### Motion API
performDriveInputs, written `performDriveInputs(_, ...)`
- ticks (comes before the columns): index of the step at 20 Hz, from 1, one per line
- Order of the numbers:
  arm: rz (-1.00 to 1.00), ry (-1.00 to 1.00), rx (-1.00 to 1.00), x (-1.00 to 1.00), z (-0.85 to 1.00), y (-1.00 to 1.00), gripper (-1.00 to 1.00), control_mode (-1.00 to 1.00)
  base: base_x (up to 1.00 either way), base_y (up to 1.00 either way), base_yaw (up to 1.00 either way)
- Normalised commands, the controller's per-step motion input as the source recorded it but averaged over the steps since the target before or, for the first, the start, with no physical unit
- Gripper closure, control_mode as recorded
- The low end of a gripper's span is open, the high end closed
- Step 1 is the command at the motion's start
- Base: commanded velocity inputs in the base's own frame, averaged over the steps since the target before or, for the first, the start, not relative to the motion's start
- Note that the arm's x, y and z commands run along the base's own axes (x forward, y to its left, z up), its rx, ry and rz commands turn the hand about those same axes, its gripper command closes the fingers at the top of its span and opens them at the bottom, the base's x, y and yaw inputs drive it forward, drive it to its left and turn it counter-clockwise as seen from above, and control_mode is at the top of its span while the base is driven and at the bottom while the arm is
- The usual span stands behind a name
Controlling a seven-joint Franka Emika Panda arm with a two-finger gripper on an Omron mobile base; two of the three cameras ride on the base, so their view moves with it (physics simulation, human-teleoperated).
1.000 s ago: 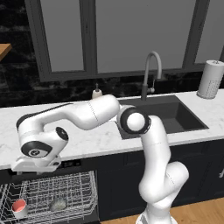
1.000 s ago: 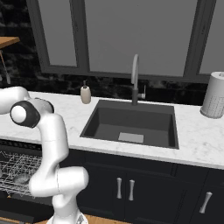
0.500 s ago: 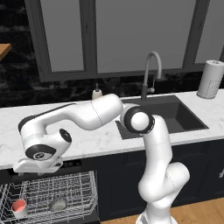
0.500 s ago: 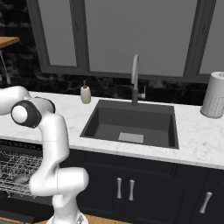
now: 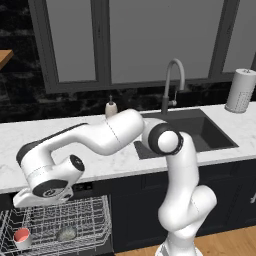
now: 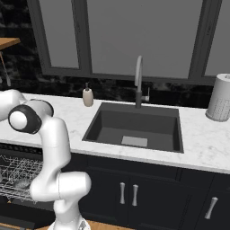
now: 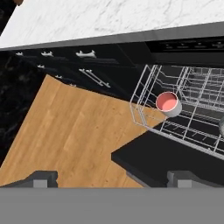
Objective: Pick up the cup and bowl from the counter, place them in the dishwasher, and close the dishwasher door.
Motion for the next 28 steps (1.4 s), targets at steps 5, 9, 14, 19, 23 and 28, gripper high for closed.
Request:
performDriveInputs(5,0.0,-0.02,0.0,-0.26,0.0,-0.01,-1.0,-1.0,0.0,0.0,0.0)
performDriveInputs(9,0.0,0.0,0.0,-0.14,0.0,-0.01,-1.0,-1.0,0.0,0.0,0.0)
performDriveInputs(14,0.0,0.0,0.0,-0.02,0.0,-0.14,-1.0,-1.0,0.0,0.0,0.0)
performDriveInputs(19,0.0,0.0,0.0,0.0,0.0,-0.17,-1.0,-1.0,0.0,0.0,0.0)
performDriveInputs(23,0.0,0.0,0.0,0.0,0.0,-0.25,-1.0,-1.0,0.0,0.0,0.0)
performDriveInputs(28,-0.06,0.0,0.0,-0.09,0.0,-0.23,-1.0,-1.0,0.0,0.0,0.0)
